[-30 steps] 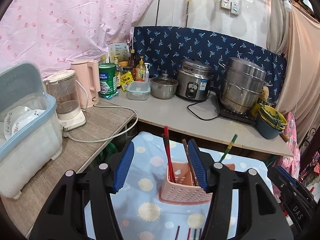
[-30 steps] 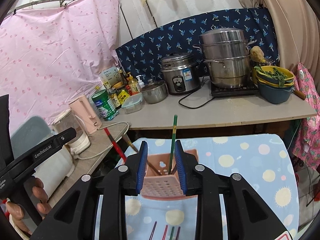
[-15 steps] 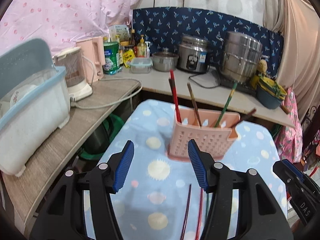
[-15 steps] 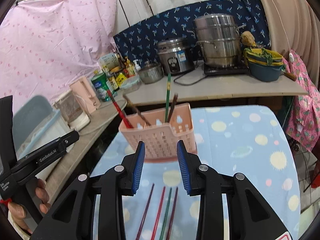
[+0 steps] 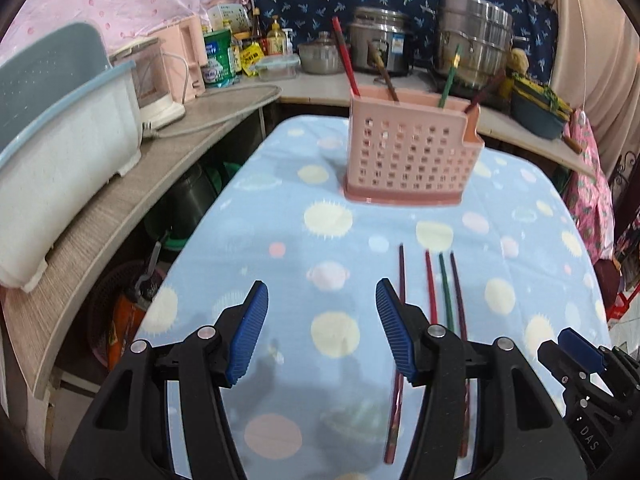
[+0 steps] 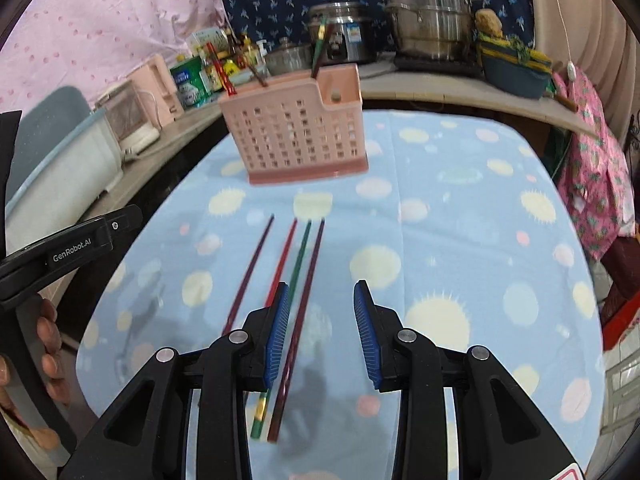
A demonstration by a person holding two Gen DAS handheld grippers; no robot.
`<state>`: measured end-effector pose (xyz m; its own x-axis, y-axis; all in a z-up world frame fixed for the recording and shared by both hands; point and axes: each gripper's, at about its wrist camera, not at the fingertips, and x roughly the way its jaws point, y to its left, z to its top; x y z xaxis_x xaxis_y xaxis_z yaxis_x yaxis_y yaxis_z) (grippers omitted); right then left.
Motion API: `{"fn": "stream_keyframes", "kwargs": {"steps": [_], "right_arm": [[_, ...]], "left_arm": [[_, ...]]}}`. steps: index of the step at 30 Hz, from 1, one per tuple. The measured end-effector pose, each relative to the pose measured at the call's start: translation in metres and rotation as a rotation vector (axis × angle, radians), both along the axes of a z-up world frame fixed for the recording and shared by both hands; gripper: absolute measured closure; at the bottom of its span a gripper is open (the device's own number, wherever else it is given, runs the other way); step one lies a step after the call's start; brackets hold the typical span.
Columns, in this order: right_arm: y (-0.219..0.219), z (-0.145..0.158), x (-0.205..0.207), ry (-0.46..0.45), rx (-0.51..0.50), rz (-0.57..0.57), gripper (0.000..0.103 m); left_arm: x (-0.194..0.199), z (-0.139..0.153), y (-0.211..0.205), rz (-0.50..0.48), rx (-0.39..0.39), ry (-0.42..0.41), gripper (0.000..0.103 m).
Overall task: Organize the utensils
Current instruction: 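Move both tools back down over the remaining chopsticks, then grasp a dark red chopstick with the right tool while the left tool grasps another dark red one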
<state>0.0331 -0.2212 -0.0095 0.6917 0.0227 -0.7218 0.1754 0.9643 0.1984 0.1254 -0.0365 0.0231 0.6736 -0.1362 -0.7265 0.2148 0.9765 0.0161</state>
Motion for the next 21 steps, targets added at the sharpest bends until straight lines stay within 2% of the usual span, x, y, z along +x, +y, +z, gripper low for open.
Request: {"fn": "stream_keyframes", "kwargs": {"steps": [9,21], "right_arm": [[0.021,-0.045,-0.023,0.100,0.007,0.032,0.070],[0.042,-0.065,-0.028,0.146,0.005,0.075,0.070]], "left_arm": [[-0.027,-0.036,0.004,-0.028,0.037,0.059,0.050],[-0.044,-0.063,0.007,-0.046,0.041,0.125,0.050]]}}
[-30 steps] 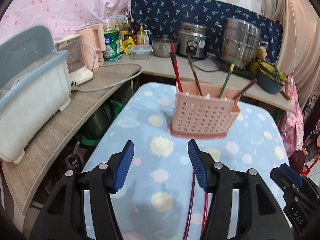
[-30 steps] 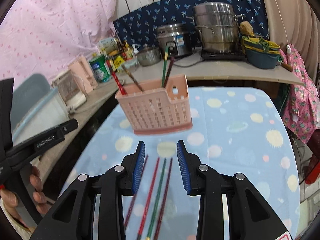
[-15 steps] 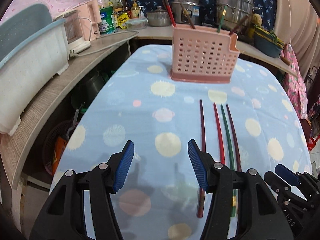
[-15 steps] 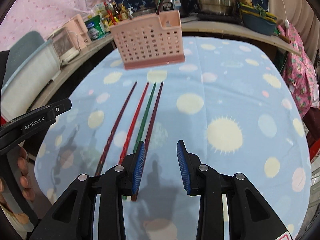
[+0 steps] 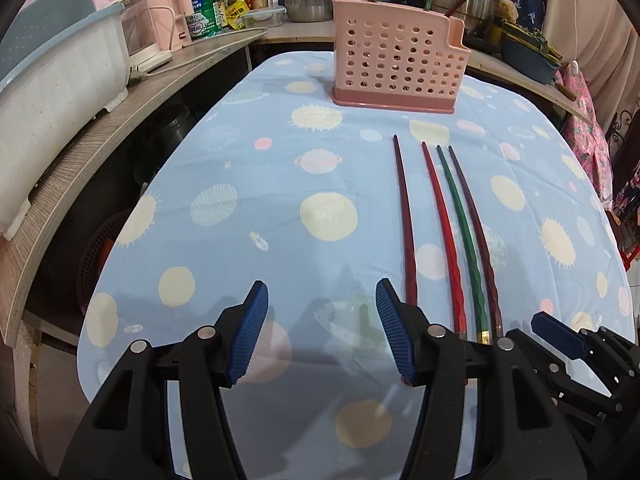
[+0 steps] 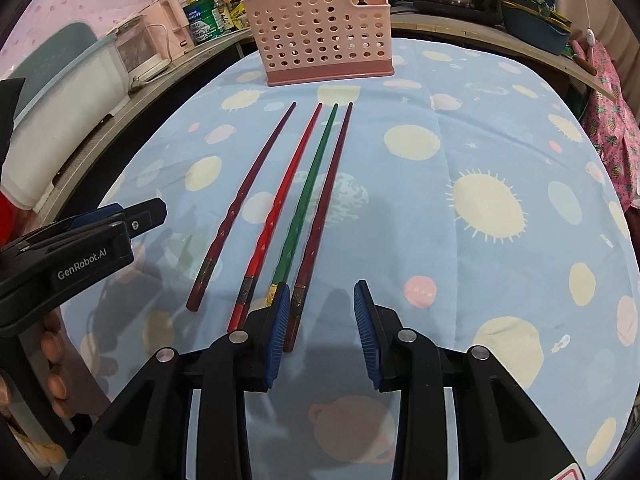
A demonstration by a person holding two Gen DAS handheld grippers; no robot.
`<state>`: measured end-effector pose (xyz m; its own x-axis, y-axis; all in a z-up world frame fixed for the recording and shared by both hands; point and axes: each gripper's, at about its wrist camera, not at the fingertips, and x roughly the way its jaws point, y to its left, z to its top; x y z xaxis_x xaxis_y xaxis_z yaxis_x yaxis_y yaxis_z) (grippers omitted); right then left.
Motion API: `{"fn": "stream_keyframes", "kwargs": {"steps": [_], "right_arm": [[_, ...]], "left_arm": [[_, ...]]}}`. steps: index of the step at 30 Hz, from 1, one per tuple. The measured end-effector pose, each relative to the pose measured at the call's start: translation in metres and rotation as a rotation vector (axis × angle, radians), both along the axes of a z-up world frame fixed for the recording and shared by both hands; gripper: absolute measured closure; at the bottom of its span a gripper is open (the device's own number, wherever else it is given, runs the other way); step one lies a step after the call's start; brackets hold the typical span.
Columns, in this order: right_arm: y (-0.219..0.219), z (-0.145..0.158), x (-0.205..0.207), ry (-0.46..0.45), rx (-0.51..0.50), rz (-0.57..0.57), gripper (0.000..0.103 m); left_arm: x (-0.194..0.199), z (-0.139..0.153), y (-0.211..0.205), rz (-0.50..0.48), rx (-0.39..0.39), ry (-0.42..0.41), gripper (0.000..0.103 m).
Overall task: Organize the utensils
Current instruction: 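Grasp a dark red chopstick with the right tool while the left tool grasps another dark red one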
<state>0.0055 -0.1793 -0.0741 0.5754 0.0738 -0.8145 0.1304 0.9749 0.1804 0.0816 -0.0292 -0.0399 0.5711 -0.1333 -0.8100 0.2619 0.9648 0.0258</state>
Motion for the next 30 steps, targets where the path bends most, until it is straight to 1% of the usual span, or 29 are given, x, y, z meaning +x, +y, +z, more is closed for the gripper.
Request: {"fn": "stream_keyframes", "kwargs": {"steps": [3,6,8,18,19,20,23,25,30], "right_arm": [[0.002,-0.002,0.001,0.004,-0.003,0.005,0.071],[0.004,-0.004,0.001,0.011,-0.009,0.012,0.074],[0.005,-0.007,0.002,0.017,-0.009,0.017,0.079],[0.011,-0.008,0.001,0.010,-0.030,0.030,0.081],[0.012,-0.008,0.001,0.013,-0.031,0.030,0.084],[0.012,-0.010,0.001,0.022,-0.035,0.030,0.089],[0.011,-0.011,0.000,0.017,-0.040,0.026,0.092],[0.009,-0.011,0.000,0.018,-0.036,0.020,0.094],[0.003,-0.012,-0.002,0.014,-0.026,0.008,0.095]], "left_arm": [[-0.002,-0.003,0.000,-0.005,0.003,0.009,0.050],[-0.003,-0.005,-0.001,-0.006,0.002,0.016,0.050],[-0.003,-0.006,-0.001,-0.008,0.000,0.019,0.050],[-0.006,-0.010,-0.005,-0.025,-0.003,0.030,0.050],[-0.006,-0.010,-0.005,-0.027,-0.004,0.031,0.050],[-0.006,-0.010,-0.005,-0.028,-0.004,0.032,0.050],[-0.008,-0.011,-0.007,-0.033,-0.005,0.036,0.049],[-0.009,-0.012,-0.008,-0.037,-0.005,0.039,0.047],[-0.014,-0.013,-0.013,-0.052,-0.007,0.040,0.041]]}}
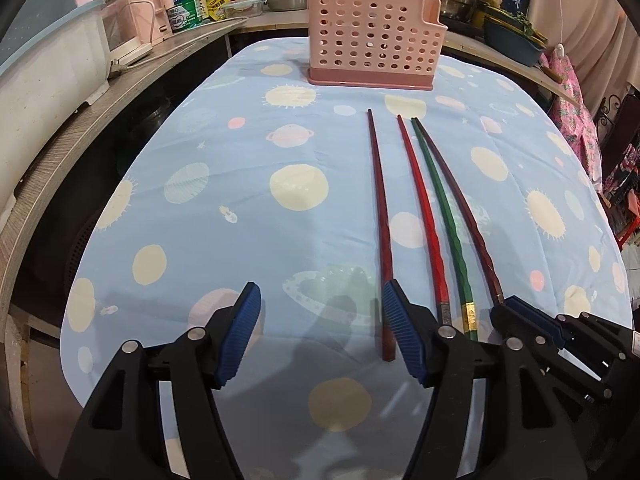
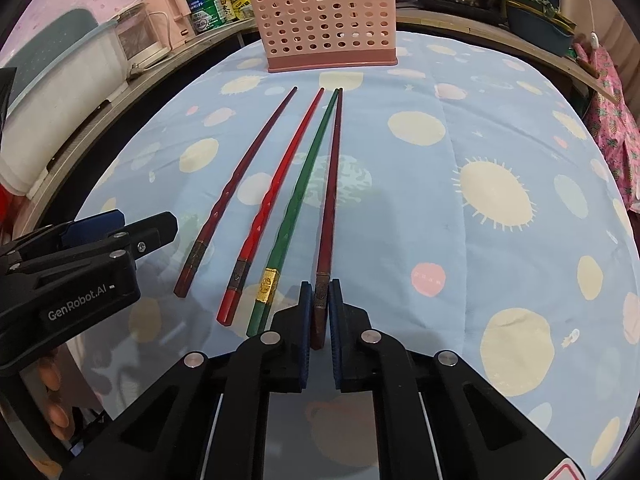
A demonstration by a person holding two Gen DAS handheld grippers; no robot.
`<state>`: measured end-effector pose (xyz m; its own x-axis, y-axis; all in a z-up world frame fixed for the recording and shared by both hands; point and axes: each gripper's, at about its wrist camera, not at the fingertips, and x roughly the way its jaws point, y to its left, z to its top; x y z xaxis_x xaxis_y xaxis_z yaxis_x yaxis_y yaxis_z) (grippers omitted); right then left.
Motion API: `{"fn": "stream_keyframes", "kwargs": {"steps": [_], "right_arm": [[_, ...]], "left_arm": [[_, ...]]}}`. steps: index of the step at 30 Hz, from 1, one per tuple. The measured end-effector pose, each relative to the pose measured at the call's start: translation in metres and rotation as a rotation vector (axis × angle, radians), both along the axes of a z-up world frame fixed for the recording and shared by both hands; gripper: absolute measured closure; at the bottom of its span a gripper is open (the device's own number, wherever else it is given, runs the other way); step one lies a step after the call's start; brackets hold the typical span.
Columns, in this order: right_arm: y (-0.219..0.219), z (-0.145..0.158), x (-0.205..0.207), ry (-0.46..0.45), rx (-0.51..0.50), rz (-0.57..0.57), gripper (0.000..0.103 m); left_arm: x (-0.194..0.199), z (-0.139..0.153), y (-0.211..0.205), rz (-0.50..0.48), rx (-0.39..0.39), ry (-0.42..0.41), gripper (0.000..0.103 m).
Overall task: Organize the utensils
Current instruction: 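Grasp a dark red chopstick with the right tool while the left tool grasps another dark red one, then lift and carry both chopsticks over the pink basket with both tools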
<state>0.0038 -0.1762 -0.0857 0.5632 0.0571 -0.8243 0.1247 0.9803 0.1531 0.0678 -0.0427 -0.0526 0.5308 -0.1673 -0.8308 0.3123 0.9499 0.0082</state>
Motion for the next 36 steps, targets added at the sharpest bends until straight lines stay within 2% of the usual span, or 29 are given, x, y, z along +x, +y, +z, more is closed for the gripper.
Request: {"fn": "stream_keyframes", "kwargs": {"steps": [7,17,23,25,26,28,30,36], "right_arm": [[-0.008,0.000,-0.004,-0.001,0.007,-0.022,0.096],[-0.012,-0.001,-0.006,-0.001,0.017,-0.033,0.096],[-0.012,-0.001,-0.007,-0.002,0.017,-0.033,0.096],[-0.012,-0.001,-0.007,-0.002,0.017,-0.033,0.096],[-0.012,-0.001,-0.007,-0.002,0.017,-0.033,0.096],[-0.012,-0.001,-0.007,-0.002,0.015,-0.033,0.096],[-0.012,-0.001,-0.007,-0.002,0.016,-0.033,0.096],[-0.012,0.000,-0.008,-0.001,0.017,-0.034,0.096]], "left_arm": [[-0.005,-0.002,-0.006,-0.022,-0.001,0.006,0.037],[-0.006,-0.010,-0.010,-0.032,0.000,0.038,0.038],[-0.005,-0.017,-0.007,-0.029,-0.015,0.080,0.055],[-0.005,-0.017,-0.007,-0.032,-0.014,0.078,0.069],[-0.005,-0.017,-0.007,-0.034,-0.015,0.079,0.071],[-0.005,-0.016,-0.006,-0.038,-0.020,0.083,0.085],[-0.006,-0.016,-0.006,-0.042,-0.024,0.088,0.094],[-0.007,-0.015,-0.006,-0.048,-0.045,0.105,0.096]]}}
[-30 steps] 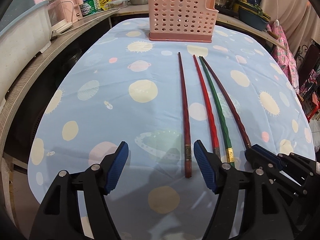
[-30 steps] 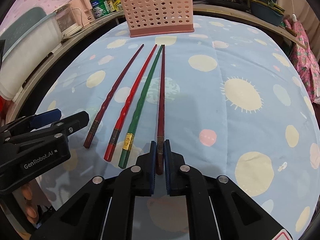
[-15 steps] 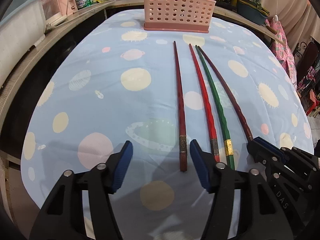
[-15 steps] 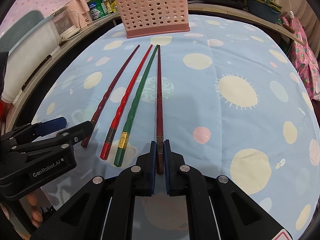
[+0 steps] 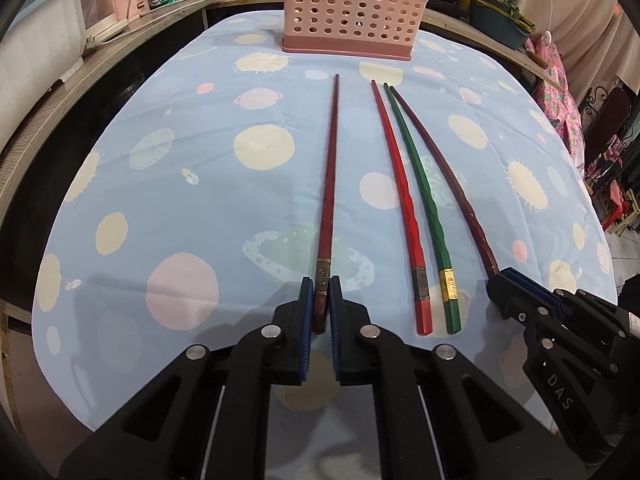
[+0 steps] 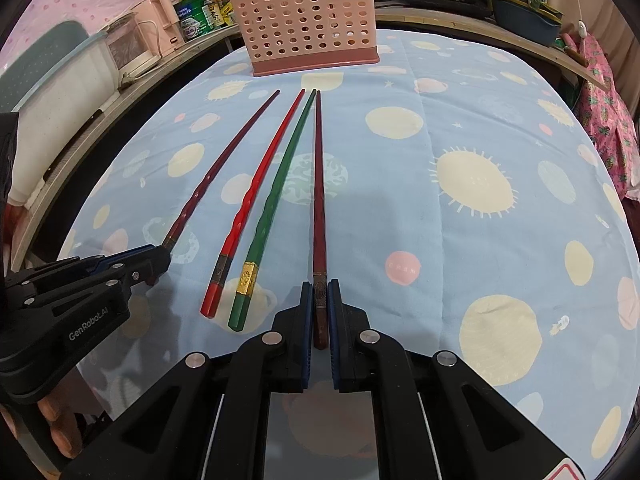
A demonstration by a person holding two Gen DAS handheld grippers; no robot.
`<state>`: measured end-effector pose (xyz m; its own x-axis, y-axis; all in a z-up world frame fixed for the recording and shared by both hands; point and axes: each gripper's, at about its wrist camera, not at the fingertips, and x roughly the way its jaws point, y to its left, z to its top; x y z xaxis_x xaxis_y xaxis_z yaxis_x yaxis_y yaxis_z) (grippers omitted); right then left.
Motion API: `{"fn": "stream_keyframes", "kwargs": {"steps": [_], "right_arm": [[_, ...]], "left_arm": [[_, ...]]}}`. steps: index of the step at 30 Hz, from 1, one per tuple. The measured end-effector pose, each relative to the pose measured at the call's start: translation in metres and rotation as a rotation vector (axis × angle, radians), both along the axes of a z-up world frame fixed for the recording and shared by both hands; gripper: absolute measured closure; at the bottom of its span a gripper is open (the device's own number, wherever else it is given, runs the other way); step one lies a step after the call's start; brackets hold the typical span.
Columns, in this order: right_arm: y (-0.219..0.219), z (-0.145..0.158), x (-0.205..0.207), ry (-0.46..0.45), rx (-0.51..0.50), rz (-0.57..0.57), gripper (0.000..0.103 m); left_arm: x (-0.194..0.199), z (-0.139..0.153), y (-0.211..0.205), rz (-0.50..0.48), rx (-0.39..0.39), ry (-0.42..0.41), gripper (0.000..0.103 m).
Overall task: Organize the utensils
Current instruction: 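Lift and carry both chopsticks over the pink basket with both tools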
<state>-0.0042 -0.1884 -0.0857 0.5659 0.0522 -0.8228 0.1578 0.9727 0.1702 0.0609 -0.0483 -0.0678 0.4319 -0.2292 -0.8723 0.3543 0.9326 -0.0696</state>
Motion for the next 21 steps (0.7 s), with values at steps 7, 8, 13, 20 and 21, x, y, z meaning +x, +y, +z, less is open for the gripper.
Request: {"fn": "stream_keyframes", "kwargs": {"steps": [7,8,13,20,21], "right_arm": [[-0.009,0.014,-0.005,-0.035,0.007,-0.023,0.096],[-0.009,0.017,-0.005,-0.042,0.006,-0.027,0.096],[-0.021,0.041,-0.006,-0.095,0.010,-0.053,0.096],[-0.041,0.087,-0.001,-0.200,0.034,-0.084,0.096],[-0.045,0.095,0.001,-0.215,0.041,-0.086,0.096]], "left_arm": [[0.000,0.016,0.006,0.019,-0.023,-0.014,0.096],[0.000,0.020,0.007,0.023,-0.027,-0.020,0.096],[0.003,0.044,0.015,0.044,-0.061,-0.053,0.096],[0.015,0.089,0.027,0.072,-0.128,-0.138,0.096],[0.017,0.095,0.027,0.076,-0.134,-0.152,0.096]]}}
